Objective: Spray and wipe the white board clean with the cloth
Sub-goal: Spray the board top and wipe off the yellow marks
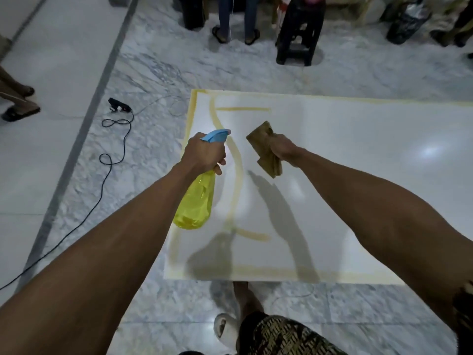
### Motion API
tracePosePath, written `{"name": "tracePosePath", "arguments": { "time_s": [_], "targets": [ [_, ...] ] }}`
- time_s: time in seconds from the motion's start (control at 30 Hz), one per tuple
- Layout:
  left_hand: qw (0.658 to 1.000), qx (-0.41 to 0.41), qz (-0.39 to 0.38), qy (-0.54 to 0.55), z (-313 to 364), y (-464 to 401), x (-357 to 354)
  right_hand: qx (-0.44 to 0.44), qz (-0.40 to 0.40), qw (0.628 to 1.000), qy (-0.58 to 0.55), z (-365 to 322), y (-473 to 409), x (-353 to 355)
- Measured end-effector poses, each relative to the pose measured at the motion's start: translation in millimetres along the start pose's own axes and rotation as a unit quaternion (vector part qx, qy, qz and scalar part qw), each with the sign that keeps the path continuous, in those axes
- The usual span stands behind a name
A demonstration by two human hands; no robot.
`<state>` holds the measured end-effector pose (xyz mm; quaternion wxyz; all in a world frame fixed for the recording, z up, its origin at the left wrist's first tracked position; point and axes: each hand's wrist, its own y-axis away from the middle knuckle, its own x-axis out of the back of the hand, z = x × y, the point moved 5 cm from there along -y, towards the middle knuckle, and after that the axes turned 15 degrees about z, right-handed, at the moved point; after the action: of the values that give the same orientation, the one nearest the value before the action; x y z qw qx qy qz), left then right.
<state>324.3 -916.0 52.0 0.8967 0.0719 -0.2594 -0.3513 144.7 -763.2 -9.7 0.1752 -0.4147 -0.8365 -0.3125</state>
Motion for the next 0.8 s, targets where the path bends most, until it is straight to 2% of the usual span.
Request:
{"name": "tracePosePath", "arguments": {
  "time_s": [0.13,0.2,0.23,0.27,0.33,0.4,0.47,0.53,0.7,0.8],
  "targets": [
    [0.999,0.039,-0.002,0.005,2.6,-70.9,-17.1,0.106,0.129,0.979,0.116,-30.1,-106.0,13.0],
    [0.999,0.051,-0.001,0.001,5.0,-108.1,-27.7,0.187,0.201,0.938,0.212,-40.1,-161.7,17.7],
    [0.999,0.047,-0.003,0.003,5.5,-126.1,-34.6,0.223,0.21,0.913,0.27,-39.3,-189.6,13.5],
    [0.999,0.035,-0.006,0.009,7.1,-140.9,-41.7,0.238,0.185,0.894,0.333,-34.0,-214.9,5.4],
    [0.999,0.025,-0.003,0.023,6.6,-166.9,-54.9,0.217,0.084,0.866,0.443,-5.8,-254.6,-18.9],
    [0.999,0.02,-0.001,0.026,1.4,-187.0,-64.8,0.181,0.043,0.867,0.463,27.9,-273.6,-39.1],
    [1.0,0.02,-0.005,0.016,-7.0,-196.7,-72.1,0.176,0.074,0.88,0.435,49.0,-269.7,-54.4],
    [1.0,0.021,-0.01,0.001,-14.0,-191.7,-75.3,0.186,0.099,0.876,0.434,56.5,-247.5,-65.1],
    [0.999,0.026,-0.016,-0.019,-26.1,-145.3,-70.0,0.169,0.083,0.878,0.441,79.8,-157.7,-82.2],
    [0.999,0.029,-0.032,-0.022,-36.0,-106.6,-61.4,0.162,0.067,0.9,0.399,93.5,-96.1,-93.7]
  ]
}}
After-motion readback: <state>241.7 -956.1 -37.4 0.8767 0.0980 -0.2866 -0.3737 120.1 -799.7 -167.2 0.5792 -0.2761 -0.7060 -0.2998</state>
